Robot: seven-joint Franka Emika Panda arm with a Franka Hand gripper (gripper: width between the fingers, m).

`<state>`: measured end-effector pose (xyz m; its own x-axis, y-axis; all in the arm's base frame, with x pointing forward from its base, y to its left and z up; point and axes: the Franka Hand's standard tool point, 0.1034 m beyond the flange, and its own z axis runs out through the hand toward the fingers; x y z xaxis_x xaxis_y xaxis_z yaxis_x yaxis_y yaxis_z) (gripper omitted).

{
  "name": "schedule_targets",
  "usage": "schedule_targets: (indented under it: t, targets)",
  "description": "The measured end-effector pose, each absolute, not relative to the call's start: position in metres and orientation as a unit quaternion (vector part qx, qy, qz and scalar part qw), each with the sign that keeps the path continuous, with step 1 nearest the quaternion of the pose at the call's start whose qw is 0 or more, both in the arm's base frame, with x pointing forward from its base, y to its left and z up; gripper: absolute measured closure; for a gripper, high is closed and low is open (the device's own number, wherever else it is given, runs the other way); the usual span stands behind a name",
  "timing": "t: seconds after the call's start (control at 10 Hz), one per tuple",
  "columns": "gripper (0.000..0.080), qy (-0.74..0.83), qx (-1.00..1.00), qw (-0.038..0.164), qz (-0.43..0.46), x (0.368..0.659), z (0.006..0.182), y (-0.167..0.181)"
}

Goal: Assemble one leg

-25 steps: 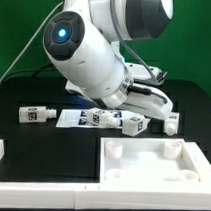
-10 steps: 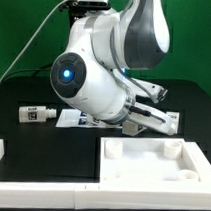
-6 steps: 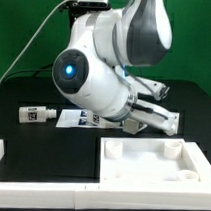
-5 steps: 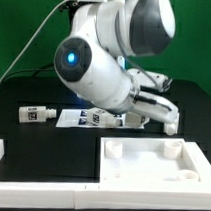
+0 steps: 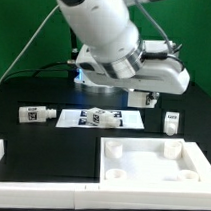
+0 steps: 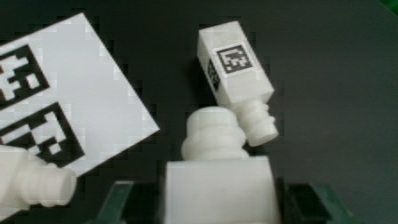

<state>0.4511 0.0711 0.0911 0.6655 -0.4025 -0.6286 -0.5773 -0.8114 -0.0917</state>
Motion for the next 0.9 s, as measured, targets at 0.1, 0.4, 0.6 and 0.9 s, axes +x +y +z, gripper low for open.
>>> schedule_targets:
  t: [0.1,0.4,0.6,0.9]
  targets:
    - [0.0515,0.274,-0.91,0.139,0.279,0.453,0.091,0.072]
    - [0.0514,0.256,-0.939,0.123,0.191,0.477,0.093,0.068]
    - [0.0514,0.227,-0.959,0.113,0.128,0.506,0.112,0.079]
    - [0.0514,0.219,-0.971,0.095,0.027,0.518,0.115,0.085]
